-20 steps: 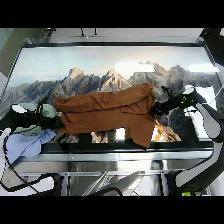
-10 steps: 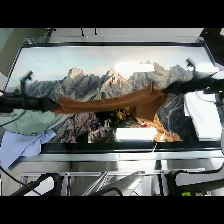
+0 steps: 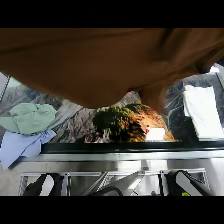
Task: Fold the shirts.
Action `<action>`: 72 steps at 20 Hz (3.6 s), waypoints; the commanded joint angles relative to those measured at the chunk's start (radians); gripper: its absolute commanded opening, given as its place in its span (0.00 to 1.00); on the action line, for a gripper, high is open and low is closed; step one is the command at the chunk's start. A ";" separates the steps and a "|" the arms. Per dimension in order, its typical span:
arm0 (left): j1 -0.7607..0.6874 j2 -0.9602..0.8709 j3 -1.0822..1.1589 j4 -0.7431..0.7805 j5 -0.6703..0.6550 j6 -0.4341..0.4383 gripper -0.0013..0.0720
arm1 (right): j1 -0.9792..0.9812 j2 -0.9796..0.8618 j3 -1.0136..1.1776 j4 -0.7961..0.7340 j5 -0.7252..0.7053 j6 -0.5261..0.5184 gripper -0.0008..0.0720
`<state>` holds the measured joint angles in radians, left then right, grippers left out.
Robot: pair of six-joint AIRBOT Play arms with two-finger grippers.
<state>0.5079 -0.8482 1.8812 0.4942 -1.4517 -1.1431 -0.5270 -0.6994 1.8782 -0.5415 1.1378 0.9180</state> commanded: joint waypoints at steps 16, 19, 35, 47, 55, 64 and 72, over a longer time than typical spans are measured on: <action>-0.476 -0.854 -0.201 0.430 0.206 -0.064 0.04 | 0.244 -0.713 -0.404 0.061 -0.136 -0.163 0.04; -0.480 -1.030 -0.013 0.430 0.179 -0.089 0.04 | 0.239 -0.882 -0.280 0.113 -0.151 -0.163 0.04; -0.531 -1.112 -0.050 0.661 0.053 -0.174 0.04 | 0.182 -0.960 -0.188 -0.290 0.140 -0.050 0.04; -0.548 -1.111 0.010 0.710 -0.035 -0.253 0.92 | 0.179 -0.931 -0.192 -0.380 0.118 0.095 0.36; -0.454 -0.867 -0.332 0.814 -0.190 -0.313 0.92 | 0.097 -0.620 -0.338 -0.626 0.294 0.316 0.36; -0.446 -0.675 -0.975 0.628 0.185 -0.117 0.88 | -0.175 -0.186 -0.872 -0.625 0.233 0.513 0.63; -0.446 -0.675 -0.993 0.415 0.155 0.012 0.15 | -0.167 0.005 -1.274 -0.433 0.196 0.441 0.64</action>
<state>0.0616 -1.5272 0.8829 1.0214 -1.2732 -1.1904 -0.6964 -0.7494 0.7349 -1.0637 1.3460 1.3975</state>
